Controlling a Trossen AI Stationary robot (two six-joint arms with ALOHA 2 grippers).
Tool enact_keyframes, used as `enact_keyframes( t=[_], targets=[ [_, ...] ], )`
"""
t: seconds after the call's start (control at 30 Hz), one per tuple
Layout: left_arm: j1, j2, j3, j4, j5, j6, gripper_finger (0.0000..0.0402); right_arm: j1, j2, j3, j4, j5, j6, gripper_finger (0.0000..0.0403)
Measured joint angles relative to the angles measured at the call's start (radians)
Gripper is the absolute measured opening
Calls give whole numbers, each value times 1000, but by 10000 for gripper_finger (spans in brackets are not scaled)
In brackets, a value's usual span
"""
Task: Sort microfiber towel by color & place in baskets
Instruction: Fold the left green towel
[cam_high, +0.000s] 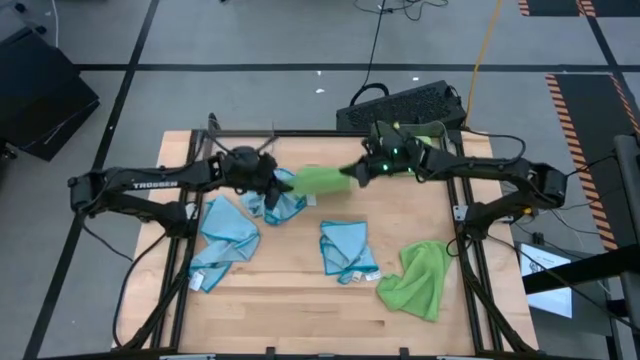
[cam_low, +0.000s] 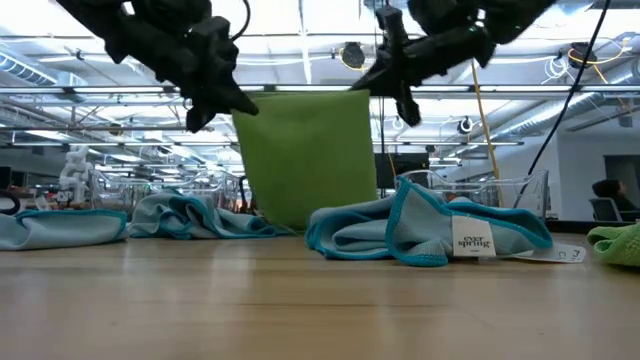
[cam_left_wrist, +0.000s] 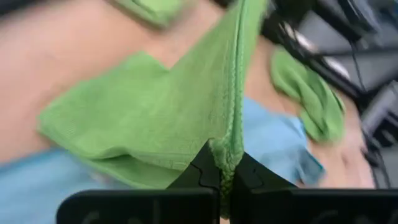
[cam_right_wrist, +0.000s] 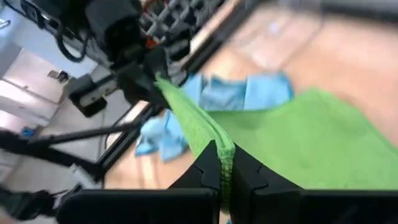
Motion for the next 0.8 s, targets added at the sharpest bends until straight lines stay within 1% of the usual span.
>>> enact_keyframes(
  t=[0.07,0.13,0.23,0.37,0.47,0.57,0.7,0.8],
  targets=[
    [-49,0,1,-43,11,0,2,19,-25,-59,5,-23,39,0],
    [-96,0,-7,-41,8,-9,2,39,-53,-112,19,-64,73,0],
    [-157,0,-28,23,-27,-44,4,78,-80,-191,83,-113,124,0],
    [-202,15,-45,114,-49,-125,3,142,-87,-261,172,-159,201,0],
    [-240,35,-45,126,-47,-181,4,181,-87,-275,164,-166,227,0],
    [-297,76,-45,115,-44,-188,3,199,-86,-278,150,-173,229,0],
    [-355,156,-45,160,-53,-195,4,197,-82,-279,145,-178,251,0],
    [-373,196,-45,222,-69,-219,3,197,-73,-281,133,-163,226,0]
  ],
)
